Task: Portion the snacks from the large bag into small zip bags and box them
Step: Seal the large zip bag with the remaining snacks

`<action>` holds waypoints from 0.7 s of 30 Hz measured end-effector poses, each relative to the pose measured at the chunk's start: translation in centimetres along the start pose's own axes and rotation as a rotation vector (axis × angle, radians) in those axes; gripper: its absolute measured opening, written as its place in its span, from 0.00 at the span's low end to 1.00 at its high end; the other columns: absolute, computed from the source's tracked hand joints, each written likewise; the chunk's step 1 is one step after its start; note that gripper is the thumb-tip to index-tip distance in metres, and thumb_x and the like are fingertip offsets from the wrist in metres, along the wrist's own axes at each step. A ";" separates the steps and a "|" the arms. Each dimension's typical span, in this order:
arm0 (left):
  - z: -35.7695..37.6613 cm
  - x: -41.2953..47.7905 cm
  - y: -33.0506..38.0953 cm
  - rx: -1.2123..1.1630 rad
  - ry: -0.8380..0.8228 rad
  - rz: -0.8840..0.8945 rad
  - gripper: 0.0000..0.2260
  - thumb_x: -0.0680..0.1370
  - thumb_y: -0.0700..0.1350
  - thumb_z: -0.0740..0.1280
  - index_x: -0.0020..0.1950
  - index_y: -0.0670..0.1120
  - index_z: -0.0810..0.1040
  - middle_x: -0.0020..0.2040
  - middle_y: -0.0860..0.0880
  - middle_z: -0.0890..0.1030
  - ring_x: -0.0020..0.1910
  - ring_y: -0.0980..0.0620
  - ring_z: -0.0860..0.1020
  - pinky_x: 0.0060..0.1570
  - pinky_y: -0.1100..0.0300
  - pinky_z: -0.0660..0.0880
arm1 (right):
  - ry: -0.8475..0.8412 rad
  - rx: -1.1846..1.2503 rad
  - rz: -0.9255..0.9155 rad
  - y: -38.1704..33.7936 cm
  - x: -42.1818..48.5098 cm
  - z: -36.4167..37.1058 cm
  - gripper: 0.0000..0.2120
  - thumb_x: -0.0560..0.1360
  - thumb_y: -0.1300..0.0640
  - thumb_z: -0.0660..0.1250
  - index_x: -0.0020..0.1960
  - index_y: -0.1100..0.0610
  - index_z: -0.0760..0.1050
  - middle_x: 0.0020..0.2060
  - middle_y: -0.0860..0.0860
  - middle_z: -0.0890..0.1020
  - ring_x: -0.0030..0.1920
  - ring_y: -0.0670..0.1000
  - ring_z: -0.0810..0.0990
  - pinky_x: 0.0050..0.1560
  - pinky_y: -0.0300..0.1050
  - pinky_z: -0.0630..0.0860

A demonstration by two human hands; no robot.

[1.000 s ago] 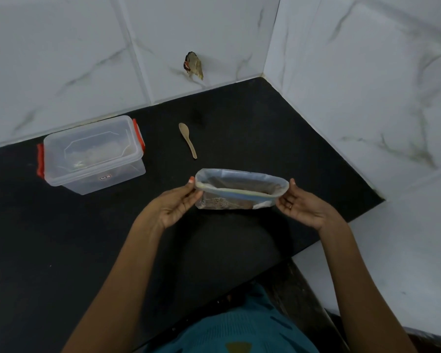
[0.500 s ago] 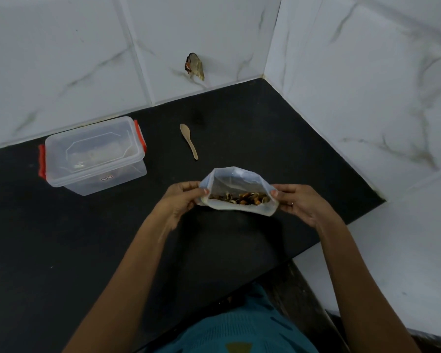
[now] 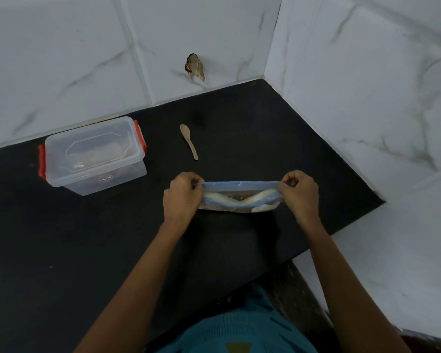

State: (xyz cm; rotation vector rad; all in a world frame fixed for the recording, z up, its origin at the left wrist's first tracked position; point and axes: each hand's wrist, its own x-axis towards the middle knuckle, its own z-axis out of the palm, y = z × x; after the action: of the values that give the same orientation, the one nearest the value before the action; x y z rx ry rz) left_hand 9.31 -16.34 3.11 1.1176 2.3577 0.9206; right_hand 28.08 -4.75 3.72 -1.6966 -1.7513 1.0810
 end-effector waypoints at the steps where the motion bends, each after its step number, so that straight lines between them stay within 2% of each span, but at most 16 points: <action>1: -0.2 0.2 0.1 -0.015 -0.015 -0.022 0.05 0.78 0.39 0.61 0.50 0.45 0.75 0.48 0.51 0.75 0.43 0.56 0.76 0.42 0.61 0.75 | -0.018 0.089 0.046 -0.2 0.0 -0.2 0.06 0.74 0.65 0.65 0.44 0.54 0.73 0.42 0.50 0.76 0.41 0.46 0.77 0.40 0.40 0.78; 3: -0.6 0.5 0.2 -0.072 -0.034 -0.057 0.04 0.78 0.39 0.61 0.49 0.47 0.74 0.45 0.51 0.75 0.41 0.55 0.77 0.43 0.59 0.78 | -0.089 0.232 0.146 -0.7 0.1 -0.6 0.05 0.75 0.65 0.63 0.47 0.55 0.73 0.43 0.50 0.76 0.43 0.48 0.78 0.38 0.39 0.78; 5: -0.9 0.7 0.3 -0.115 -0.063 -0.076 0.03 0.78 0.39 0.61 0.49 0.47 0.72 0.43 0.52 0.74 0.40 0.55 0.77 0.43 0.57 0.79 | -0.143 0.268 0.185 -1.0 -0.1 -1.0 0.05 0.76 0.64 0.62 0.47 0.56 0.73 0.42 0.49 0.75 0.41 0.48 0.78 0.34 0.37 0.77; 8: -1.5 1.2 0.1 -0.143 -0.111 -0.117 0.02 0.79 0.41 0.61 0.50 0.46 0.71 0.43 0.52 0.73 0.37 0.57 0.77 0.43 0.57 0.80 | -0.192 0.229 0.157 -1.2 0.0 -1.5 0.05 0.75 0.65 0.63 0.45 0.56 0.74 0.42 0.50 0.76 0.40 0.47 0.78 0.34 0.38 0.77; 10: -1.9 1.5 -0.1 -0.153 -0.167 -0.150 0.03 0.79 0.43 0.61 0.52 0.46 0.70 0.46 0.49 0.74 0.41 0.53 0.79 0.45 0.54 0.80 | -0.227 0.172 0.145 -1.1 0.1 -1.8 0.05 0.76 0.64 0.62 0.45 0.57 0.74 0.43 0.51 0.76 0.41 0.48 0.79 0.36 0.39 0.77; 14: -2.1 1.4 0.4 -0.141 -0.282 -0.195 0.06 0.80 0.46 0.57 0.53 0.46 0.69 0.45 0.46 0.75 0.45 0.48 0.79 0.51 0.50 0.79 | -0.256 0.090 0.125 -1.1 0.1 -1.9 0.07 0.79 0.63 0.58 0.52 0.61 0.73 0.48 0.57 0.77 0.44 0.52 0.80 0.40 0.41 0.78; 16: -2.1 1.2 0.7 -0.129 -0.319 -0.184 0.06 0.81 0.46 0.55 0.51 0.46 0.70 0.44 0.46 0.74 0.44 0.49 0.79 0.51 0.50 0.78 | -0.268 0.074 0.129 -1.4 0.0 -1.9 0.08 0.80 0.62 0.56 0.54 0.60 0.72 0.48 0.57 0.76 0.43 0.51 0.80 0.39 0.41 0.78; 18: -2.2 1.1 0.8 -0.083 -0.341 -0.159 0.06 0.81 0.45 0.54 0.52 0.46 0.69 0.46 0.47 0.73 0.44 0.49 0.77 0.48 0.53 0.78 | -0.288 -0.010 0.106 -1.4 -0.2 -1.9 0.09 0.80 0.60 0.55 0.56 0.60 0.72 0.49 0.57 0.75 0.46 0.53 0.80 0.44 0.45 0.79; 21: -2.1 1.2 0.6 -0.100 -0.248 -0.154 0.03 0.81 0.44 0.57 0.52 0.47 0.69 0.44 0.49 0.72 0.41 0.53 0.77 0.41 0.60 0.77 | -0.243 -0.140 0.018 -1.2 -0.2 -1.8 0.08 0.79 0.59 0.56 0.53 0.58 0.73 0.45 0.53 0.75 0.42 0.49 0.79 0.50 0.47 0.79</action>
State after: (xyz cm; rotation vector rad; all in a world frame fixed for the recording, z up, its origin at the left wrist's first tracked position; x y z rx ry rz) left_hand 7.71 -15.97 5.03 0.9381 2.1382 0.7870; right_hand 28.80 -4.51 5.78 -1.7246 -2.0072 1.2430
